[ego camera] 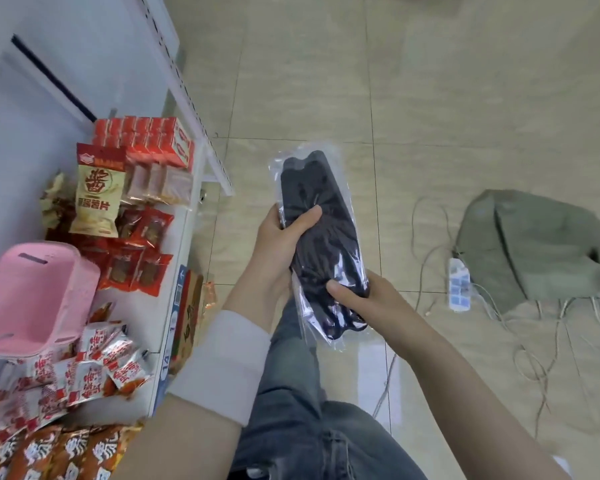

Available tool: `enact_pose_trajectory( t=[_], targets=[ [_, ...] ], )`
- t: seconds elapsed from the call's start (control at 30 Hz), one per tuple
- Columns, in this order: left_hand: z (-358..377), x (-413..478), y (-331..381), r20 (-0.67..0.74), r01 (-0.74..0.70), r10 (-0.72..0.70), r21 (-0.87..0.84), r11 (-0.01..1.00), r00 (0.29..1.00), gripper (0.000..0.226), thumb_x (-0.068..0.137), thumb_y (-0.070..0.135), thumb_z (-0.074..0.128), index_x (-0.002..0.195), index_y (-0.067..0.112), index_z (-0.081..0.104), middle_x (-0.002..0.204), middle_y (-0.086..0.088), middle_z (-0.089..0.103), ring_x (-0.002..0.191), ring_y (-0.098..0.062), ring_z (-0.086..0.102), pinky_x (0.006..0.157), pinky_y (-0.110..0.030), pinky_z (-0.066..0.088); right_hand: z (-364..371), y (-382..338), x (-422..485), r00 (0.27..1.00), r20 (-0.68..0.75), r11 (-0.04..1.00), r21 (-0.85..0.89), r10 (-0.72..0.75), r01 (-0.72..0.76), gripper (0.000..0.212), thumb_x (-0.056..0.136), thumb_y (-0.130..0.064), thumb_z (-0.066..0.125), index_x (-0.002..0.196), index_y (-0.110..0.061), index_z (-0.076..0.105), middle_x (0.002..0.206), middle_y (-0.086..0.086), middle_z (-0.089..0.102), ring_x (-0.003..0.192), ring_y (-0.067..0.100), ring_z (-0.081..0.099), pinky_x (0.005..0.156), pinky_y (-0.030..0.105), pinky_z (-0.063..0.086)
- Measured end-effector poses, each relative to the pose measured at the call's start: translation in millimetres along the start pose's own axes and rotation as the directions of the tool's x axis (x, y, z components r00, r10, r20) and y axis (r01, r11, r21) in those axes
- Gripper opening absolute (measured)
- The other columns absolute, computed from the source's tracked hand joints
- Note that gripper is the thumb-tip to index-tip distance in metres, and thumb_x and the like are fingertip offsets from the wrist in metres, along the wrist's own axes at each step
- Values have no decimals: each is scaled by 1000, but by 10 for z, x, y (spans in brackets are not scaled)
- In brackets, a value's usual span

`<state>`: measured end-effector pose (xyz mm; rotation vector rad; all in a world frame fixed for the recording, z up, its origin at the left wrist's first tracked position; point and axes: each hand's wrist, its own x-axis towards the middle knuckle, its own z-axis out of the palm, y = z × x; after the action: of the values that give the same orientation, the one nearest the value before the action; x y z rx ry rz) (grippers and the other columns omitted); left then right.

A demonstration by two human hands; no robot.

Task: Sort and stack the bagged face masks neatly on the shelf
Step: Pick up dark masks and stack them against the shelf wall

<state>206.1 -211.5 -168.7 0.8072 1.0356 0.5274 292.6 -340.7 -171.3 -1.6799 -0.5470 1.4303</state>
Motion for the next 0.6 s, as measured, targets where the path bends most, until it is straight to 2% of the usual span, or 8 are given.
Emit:
enact_pose_trajectory(
  t=[0.07, 0.13, 0.27, 0.37, 0.47, 0.53, 0.6],
  targets=[
    [122, 508, 219, 24, 1, 0, -11, 1000, 1000, 30, 85, 13, 67, 114, 9, 57, 98, -4, 71, 79, -13, 72, 62, -24, 56, -187, -251, 450, 1000, 1, 1000, -8, 4, -4, 28, 84, -27, 67, 110, -24, 59, 101, -8, 70, 87, 4, 67, 63, 10, 48],
    [236, 1012, 476, 58, -7, 7, 5, 1000, 998, 30, 85, 13, 68, 113, 10, 58, 99, -4, 71, 82, -13, 71, 67, -25, 56, -354, -533, 899, 1000, -26, 1000, -26, 7, -7, 28, 85, -25, 67, 111, -21, 59, 98, -4, 70, 84, 8, 67, 62, 12, 48],
    [401, 1796, 1004, 82, 46, -48, 27, 999, 995, 21, 85, 16, 68, 104, 18, 58, 98, -1, 69, 88, -15, 69, 78, -30, 55, -590, -1131, 1615, 998, -67, 999, -48, 5, -8, 20, 86, -19, 66, 104, -21, 59, 82, -9, 67, 59, -6, 60, 51, 10, 43],
    [528, 2294, 1336, 72, 79, -78, -7, 997, 994, 43, 83, 22, 70, 122, 15, 52, 109, -5, 68, 100, -21, 67, 95, -42, 51, -785, -1542, 2104, 995, -95, 996, -87, -22, 14, 12, 86, -14, 65, 95, -19, 58, 72, -6, 61, 48, -6, 53, 46, 9, 39],
    [730, 2728, 1622, 66, 94, -95, 22, 995, 993, 65, 80, 28, 73, 135, 14, 41, 115, -5, 65, 100, -21, 66, 94, -42, 52, -948, -1867, 2538, 996, -90, 998, -69, -16, 10, 21, 87, -14, 65, 106, -16, 58, 84, -5, 66, 59, -7, 60, 51, 9, 43],
    [861, 3032, 1778, 39, 76, -78, 44, 996, 996, 66, 79, 26, 74, 134, 14, 40, 116, -4, 63, 97, -17, 66, 90, -37, 54, -1055, -2066, 2826, 997, -77, 996, -91, -5, -2, 26, 87, -18, 65, 111, -16, 57, 93, -2, 69, 73, -1, 65, 58, 14, 50],
    [980, 3363, 1927, 5, 57, -57, 54, 997, 998, 61, 79, 23, 75, 130, 15, 43, 115, -3, 63, 92, -13, 66, 82, -30, 55, -1203, -2274, 3152, 998, -56, 993, -114, 13, -19, 26, 86, -21, 65, 112, -19, 58, 100, 0, 70, 88, 10, 67, 73, 25, 55]
  ],
)
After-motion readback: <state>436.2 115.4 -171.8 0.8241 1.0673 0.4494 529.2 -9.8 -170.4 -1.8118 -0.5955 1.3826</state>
